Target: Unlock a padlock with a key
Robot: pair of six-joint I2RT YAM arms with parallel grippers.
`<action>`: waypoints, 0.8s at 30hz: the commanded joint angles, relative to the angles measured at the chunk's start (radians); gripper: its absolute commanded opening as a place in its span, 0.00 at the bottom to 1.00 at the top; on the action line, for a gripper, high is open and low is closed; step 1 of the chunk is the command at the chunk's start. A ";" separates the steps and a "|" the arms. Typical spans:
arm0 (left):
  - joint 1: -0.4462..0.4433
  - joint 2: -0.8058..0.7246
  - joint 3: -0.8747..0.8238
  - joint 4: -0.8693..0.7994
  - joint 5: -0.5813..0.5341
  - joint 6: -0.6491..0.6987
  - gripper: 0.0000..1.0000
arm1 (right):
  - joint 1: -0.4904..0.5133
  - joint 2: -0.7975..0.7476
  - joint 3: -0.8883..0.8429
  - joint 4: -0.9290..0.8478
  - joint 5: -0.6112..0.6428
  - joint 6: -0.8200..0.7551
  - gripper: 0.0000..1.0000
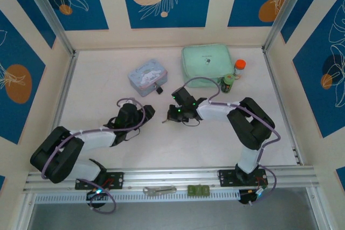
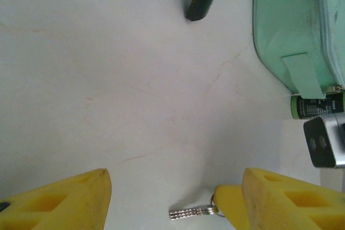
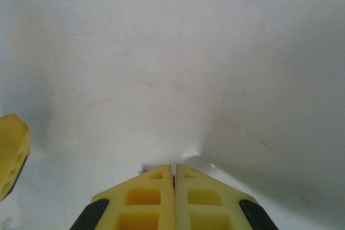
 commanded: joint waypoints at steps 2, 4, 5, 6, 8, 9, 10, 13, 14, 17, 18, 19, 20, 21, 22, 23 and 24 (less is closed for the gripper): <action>-0.008 -0.021 0.028 -0.003 -0.008 0.015 0.67 | 0.033 -0.113 -0.059 -0.154 0.107 0.017 0.22; -0.007 -0.037 0.042 -0.048 -0.026 0.035 0.67 | 0.064 -0.169 -0.090 -0.189 0.134 -0.017 0.30; -0.008 -0.045 0.047 -0.064 -0.034 0.045 0.68 | 0.081 -0.195 -0.098 -0.207 0.141 -0.048 0.33; -0.008 -0.051 0.050 -0.074 -0.040 0.051 0.68 | 0.090 -0.211 -0.099 -0.222 0.142 -0.080 0.36; -0.006 -0.060 0.057 -0.090 -0.053 0.061 0.68 | 0.103 -0.220 -0.073 -0.286 0.169 -0.149 0.42; -0.005 -0.062 0.062 -0.094 -0.060 0.064 0.69 | 0.108 -0.217 -0.060 -0.311 0.191 -0.182 0.44; -0.005 -0.063 0.066 -0.098 -0.062 0.068 0.69 | 0.109 -0.211 -0.045 -0.330 0.216 -0.222 0.46; -0.004 -0.071 0.079 -0.113 -0.066 0.079 0.69 | 0.103 -0.179 -0.005 -0.337 0.252 -0.339 0.47; -0.005 -0.074 0.084 -0.122 -0.067 0.083 0.69 | 0.103 -0.158 0.013 -0.338 0.259 -0.383 0.46; -0.005 -0.096 0.083 -0.148 -0.078 0.089 0.69 | 0.100 -0.093 0.071 -0.348 0.265 -0.499 0.45; -0.005 -0.109 0.081 -0.158 -0.084 0.091 0.70 | 0.099 -0.074 0.088 -0.351 0.269 -0.522 0.45; -0.004 -0.122 0.077 -0.171 -0.095 0.092 0.70 | 0.095 -0.053 0.104 -0.351 0.261 -0.546 0.45; -0.005 -0.136 0.072 -0.183 -0.108 0.093 0.70 | 0.093 -0.035 0.117 -0.346 0.242 -0.564 0.45; -0.004 -0.151 0.068 -0.193 -0.120 0.096 0.70 | 0.089 -0.020 0.126 -0.341 0.222 -0.575 0.45; -0.004 -0.166 0.063 -0.206 -0.134 0.098 0.70 | 0.087 -0.004 0.135 -0.337 0.194 -0.584 0.45; -0.003 -0.182 0.059 -0.219 -0.147 0.099 0.70 | 0.085 0.012 0.144 -0.335 0.176 -0.593 0.45; -0.002 -0.194 0.057 -0.230 -0.155 0.102 0.70 | 0.085 0.025 0.148 -0.333 0.171 -0.595 0.45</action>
